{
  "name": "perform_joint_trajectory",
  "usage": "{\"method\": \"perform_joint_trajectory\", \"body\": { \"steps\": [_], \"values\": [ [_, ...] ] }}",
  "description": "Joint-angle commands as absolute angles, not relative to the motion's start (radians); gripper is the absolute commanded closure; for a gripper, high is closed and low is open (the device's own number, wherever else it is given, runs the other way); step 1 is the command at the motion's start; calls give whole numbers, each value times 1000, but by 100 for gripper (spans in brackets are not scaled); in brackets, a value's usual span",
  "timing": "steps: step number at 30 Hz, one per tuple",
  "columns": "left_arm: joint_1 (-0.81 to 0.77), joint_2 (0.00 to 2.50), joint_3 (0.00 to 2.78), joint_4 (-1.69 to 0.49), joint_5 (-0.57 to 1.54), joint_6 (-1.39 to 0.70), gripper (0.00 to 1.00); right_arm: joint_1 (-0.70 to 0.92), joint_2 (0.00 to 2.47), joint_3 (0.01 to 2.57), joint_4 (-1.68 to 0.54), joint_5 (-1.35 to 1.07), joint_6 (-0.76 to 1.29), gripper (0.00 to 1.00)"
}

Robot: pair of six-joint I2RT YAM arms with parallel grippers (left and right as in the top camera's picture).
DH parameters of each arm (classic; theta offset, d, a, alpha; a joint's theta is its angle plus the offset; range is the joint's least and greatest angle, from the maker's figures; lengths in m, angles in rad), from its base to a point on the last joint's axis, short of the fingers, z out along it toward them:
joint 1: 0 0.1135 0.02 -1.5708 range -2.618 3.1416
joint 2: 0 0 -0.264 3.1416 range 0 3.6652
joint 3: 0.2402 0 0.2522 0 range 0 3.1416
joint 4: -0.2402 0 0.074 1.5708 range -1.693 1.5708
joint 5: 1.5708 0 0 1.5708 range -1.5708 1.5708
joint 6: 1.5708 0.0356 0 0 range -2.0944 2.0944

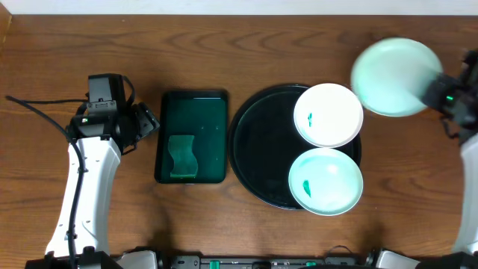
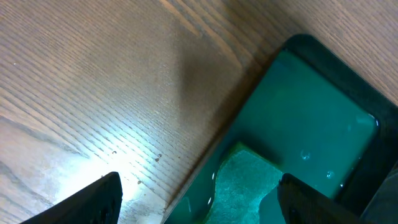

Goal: Clean dirty plates on tray and stack at the side

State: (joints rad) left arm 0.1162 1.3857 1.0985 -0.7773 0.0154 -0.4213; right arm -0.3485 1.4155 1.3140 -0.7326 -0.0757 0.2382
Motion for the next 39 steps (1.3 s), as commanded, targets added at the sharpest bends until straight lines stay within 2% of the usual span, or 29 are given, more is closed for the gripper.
{"method": "perform_joint_trajectory", "body": {
  "steps": [1, 8, 15, 29, 39],
  "values": [
    [119, 1386, 1111, -777, -2, -419, 20, -455, 1406, 1328, -751, -81, 302, 99],
    [119, 1386, 1111, -777, -2, -419, 19, -669, 1432, 1327, -830, -27, 339, 99],
    [119, 1386, 1111, -777, -2, -419, 20, -746, 1509, 1319, -884, -5, 344, 99],
    [119, 1386, 1111, -777, -2, -419, 20, -679, 1822, 1243, -831, -36, 336, 99],
    [119, 1386, 1111, -777, -2, -419, 20, -595, 1872, 1243, -842, -42, 291, 99]
  ]
}}
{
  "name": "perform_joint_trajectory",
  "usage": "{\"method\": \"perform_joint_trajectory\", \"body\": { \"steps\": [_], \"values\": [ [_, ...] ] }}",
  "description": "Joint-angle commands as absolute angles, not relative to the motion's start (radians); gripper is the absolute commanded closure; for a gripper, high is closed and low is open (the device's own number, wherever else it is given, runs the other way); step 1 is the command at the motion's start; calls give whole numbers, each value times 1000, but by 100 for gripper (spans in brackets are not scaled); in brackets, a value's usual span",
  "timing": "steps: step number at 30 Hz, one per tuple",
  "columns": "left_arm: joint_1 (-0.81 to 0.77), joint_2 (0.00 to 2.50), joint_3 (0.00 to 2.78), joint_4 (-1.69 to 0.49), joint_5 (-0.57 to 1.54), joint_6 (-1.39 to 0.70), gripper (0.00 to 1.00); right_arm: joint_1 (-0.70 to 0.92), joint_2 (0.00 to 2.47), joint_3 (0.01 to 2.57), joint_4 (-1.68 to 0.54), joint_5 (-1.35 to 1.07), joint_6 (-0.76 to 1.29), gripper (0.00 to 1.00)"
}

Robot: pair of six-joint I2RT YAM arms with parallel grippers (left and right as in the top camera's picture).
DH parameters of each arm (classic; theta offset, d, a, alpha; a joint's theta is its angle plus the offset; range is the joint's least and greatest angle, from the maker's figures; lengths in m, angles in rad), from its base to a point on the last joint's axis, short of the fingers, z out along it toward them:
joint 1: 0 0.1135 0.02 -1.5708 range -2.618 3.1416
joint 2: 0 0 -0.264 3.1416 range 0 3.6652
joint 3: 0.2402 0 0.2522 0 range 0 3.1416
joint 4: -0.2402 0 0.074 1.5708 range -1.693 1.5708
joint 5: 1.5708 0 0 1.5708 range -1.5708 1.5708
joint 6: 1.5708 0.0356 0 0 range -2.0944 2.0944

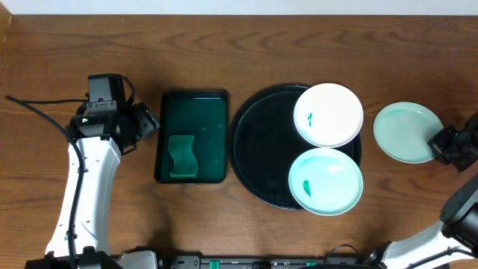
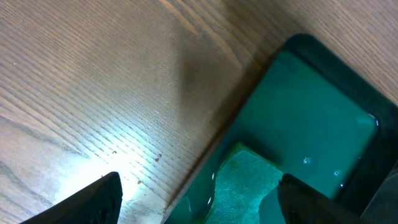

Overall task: Clean dirty plates on tray and stack at the side
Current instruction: 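Lower the plate onto the table right of the tray and release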

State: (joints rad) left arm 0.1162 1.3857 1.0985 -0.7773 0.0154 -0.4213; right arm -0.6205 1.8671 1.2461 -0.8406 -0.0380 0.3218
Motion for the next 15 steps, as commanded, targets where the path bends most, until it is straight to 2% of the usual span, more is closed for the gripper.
{"method": "perform_joint_trajectory", "body": {
  "steps": [1, 2, 3, 5, 6, 9, 15],
  "values": [
    [119, 1386, 1111, -777, -2, -419, 20, -589, 1872, 1243, -842, -41, 290, 95],
    [119, 1386, 1111, -777, -2, -419, 20, -586, 1872, 1243, -842, -42, 290, 89],
    [119, 1386, 1111, -777, -2, -419, 20, -582, 1872, 1243, -844, -42, 290, 77],
    [119, 1386, 1111, -777, -2, -419, 20, -580, 1872, 1243, -849, -45, 289, 63],
    [119, 1386, 1111, -777, -2, -419, 20, -580, 1871, 1250, -854, -88, 279, 52],
    [119, 1386, 1111, -777, -2, -419, 20, -577, 1870, 1305, -903, -136, 271, 44],
    [119, 1386, 1111, -777, -2, -419, 19, -512, 1866, 1483, -1080, -136, 213, 42]
  ]
}}
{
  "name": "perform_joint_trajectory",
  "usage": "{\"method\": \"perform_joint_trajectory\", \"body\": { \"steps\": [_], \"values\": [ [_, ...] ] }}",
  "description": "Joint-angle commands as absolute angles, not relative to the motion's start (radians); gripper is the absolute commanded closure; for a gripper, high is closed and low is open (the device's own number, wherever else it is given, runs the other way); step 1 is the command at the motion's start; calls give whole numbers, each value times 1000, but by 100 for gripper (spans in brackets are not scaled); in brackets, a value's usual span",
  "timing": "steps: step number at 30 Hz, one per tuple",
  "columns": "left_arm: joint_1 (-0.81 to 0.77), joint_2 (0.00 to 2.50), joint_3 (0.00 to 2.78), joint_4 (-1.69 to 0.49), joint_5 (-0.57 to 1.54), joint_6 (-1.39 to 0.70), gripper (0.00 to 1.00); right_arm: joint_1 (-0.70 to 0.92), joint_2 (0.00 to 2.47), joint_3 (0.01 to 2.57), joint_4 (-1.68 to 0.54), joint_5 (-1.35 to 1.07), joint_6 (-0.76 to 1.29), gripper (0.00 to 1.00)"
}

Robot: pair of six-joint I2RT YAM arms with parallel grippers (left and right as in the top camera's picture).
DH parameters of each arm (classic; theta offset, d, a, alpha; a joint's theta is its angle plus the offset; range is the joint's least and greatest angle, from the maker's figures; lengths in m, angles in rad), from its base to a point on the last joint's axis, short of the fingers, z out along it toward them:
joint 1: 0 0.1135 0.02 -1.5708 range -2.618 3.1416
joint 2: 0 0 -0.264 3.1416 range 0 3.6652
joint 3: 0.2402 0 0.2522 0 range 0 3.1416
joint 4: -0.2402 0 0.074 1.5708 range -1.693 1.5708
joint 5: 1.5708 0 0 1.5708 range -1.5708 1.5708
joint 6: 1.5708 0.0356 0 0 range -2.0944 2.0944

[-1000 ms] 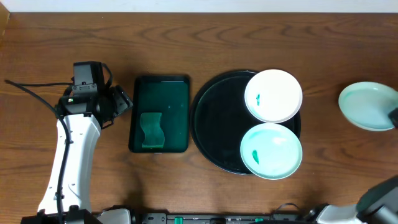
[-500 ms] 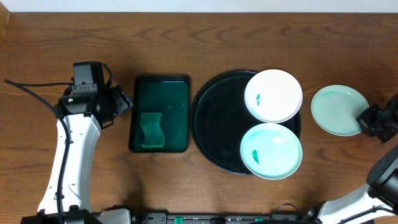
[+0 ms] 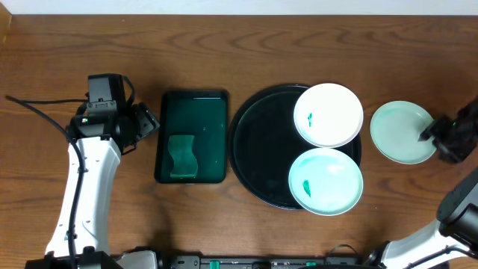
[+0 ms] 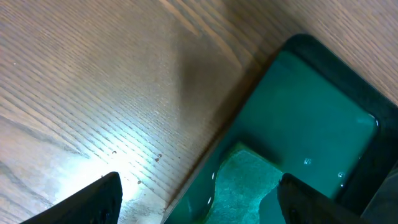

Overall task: Clean dirty plates on tray and stack at the side
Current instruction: 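Lower the plate onto the table right of the tray and release, then raise the right gripper and move it left toward the white plate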

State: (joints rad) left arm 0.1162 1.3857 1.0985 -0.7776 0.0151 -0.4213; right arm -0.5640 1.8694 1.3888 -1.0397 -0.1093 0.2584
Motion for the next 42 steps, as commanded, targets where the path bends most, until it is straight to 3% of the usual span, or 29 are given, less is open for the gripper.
{"method": "perform_joint_trajectory", "body": {
  "steps": [1, 17, 28, 30, 31, 34, 35, 42],
  "values": [
    [119, 1386, 1111, -777, -2, -419, 20, -491, 1864, 1502, -1096, -136, 200, 42],
    [119, 1386, 1111, -777, -1, -419, 20, -164, 1864, 1478, -977, -136, -17, 41],
    [119, 1386, 1111, -777, -2, -419, 20, -91, 1864, 1248, -709, -94, -17, 43],
    [119, 1386, 1111, -777, -2, -419, 20, -90, 1865, 1220, -677, -95, -16, 56],
    [119, 1386, 1111, -777, -2, -419, 20, -90, 1864, 1209, -663, -95, -16, 69],
    [119, 1386, 1111, -777, -2, -419, 20, -91, 1864, 1203, -640, -99, -16, 95],
    [119, 1386, 1111, -777, -2, -419, 20, -91, 1864, 1204, -633, -111, -15, 99],
    [119, 1386, 1111, -777, -2, -419, 20, -87, 1863, 1234, -560, -422, 30, 99]
  ]
}}
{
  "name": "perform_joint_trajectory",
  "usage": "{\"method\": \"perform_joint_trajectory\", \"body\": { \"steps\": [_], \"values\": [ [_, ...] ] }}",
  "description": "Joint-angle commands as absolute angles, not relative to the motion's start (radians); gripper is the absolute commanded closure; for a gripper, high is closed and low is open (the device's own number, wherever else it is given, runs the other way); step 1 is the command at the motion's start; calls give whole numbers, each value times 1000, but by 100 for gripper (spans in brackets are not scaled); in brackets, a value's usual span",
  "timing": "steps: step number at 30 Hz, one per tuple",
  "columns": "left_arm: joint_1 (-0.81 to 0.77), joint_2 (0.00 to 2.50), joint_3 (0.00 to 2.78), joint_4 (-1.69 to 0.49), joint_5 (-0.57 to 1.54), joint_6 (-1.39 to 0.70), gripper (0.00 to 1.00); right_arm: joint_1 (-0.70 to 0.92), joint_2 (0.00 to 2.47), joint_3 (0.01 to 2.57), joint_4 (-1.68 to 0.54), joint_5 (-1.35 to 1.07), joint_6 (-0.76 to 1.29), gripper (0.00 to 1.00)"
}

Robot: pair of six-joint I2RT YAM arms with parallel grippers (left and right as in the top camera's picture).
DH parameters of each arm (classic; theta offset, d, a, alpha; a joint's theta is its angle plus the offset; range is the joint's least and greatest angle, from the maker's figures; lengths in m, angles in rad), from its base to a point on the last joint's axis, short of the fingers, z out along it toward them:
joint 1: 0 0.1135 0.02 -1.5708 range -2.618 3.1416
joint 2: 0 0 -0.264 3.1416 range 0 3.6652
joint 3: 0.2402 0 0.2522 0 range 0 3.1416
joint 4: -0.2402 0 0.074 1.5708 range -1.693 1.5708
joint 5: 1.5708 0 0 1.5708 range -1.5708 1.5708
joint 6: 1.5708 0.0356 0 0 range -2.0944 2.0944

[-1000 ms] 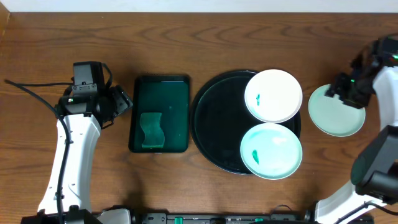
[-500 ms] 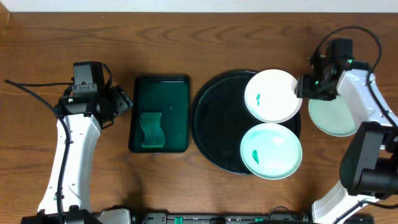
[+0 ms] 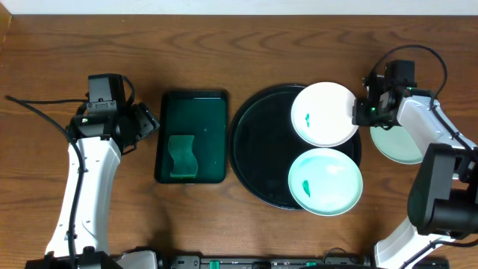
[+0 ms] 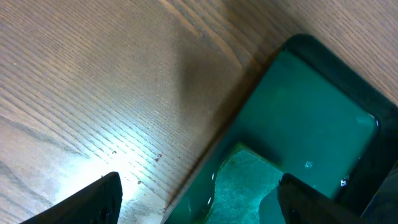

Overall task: Clean dirty plates on tray and stack at the side
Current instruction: 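Raise the right gripper and move it left toward the white plate, then grasp the white plate's rim with the right gripper, slide it left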

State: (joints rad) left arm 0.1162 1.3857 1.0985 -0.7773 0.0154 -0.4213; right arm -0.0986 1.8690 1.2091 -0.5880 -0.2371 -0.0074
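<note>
A round black tray [image 3: 258, 149] holds two stained plates: a white plate [image 3: 323, 119] at its upper right and a mint plate [image 3: 328, 183] below it, each with a green smear. A clean mint plate [image 3: 399, 148] lies on the table right of the tray, partly under my right arm. My right gripper [image 3: 364, 112] is at the white plate's right rim; its jaws cannot be made out. My left gripper [image 3: 149, 119] hangs open [image 4: 198, 199] over the left edge of the green basin [image 3: 196, 104], with nothing between its fingers.
The green basin [image 4: 311, 118] holds water and a green sponge [image 3: 181, 157], also seen in the left wrist view as the sponge [image 4: 249, 180] between the fingertips. Bare wooden table lies left of the basin and along the back.
My right gripper has left the right edge of the mint plate on the table and now sits at the white plate's right rim. The mint plate stays on the table. The left arm is unmoved.
First my right gripper held the clean mint plate raised at the far right. Then the plate lay on the table right of the tray with the gripper at its edge. Now the gripper is off it, at the white plate. The left arm stayed by the basin throughout.
</note>
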Motion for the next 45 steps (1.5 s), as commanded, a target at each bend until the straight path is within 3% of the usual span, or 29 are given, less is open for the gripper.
{"method": "perform_joint_trajectory", "body": {
  "steps": [1, 11, 20, 31, 33, 35, 37, 41, 45],
  "values": [
    [119, 1386, 1111, -777, -2, -419, 19, -86, 1863, 1234, -544, -456, 57, 99],
    [119, 1386, 1111, -777, -2, -419, 20, 6, 1863, 1231, -535, -501, 233, 99],
    [119, 1386, 1111, -777, -2, -419, 19, 206, 1863, 1228, -618, -142, 380, 99],
    [119, 1386, 1111, -777, -2, -419, 20, 335, 1863, 1228, -659, 1, 389, 98],
    [119, 1386, 1111, -777, -2, -419, 20, 338, 1863, 1228, -678, 20, 388, 90],
    [119, 1386, 1111, -777, -2, -419, 20, 339, 1863, 1228, -688, 22, 376, 67],
    [119, 1386, 1111, -777, -2, -419, 20, 337, 1863, 1228, -675, 22, 313, 51],
    [119, 1386, 1111, -777, -2, -419, 20, 337, 1864, 1228, -602, 22, 142, 53],
    [119, 1386, 1111, -777, -2, -419, 20, 337, 1880, 1227, -551, 22, 121, 56]
  ]
}}
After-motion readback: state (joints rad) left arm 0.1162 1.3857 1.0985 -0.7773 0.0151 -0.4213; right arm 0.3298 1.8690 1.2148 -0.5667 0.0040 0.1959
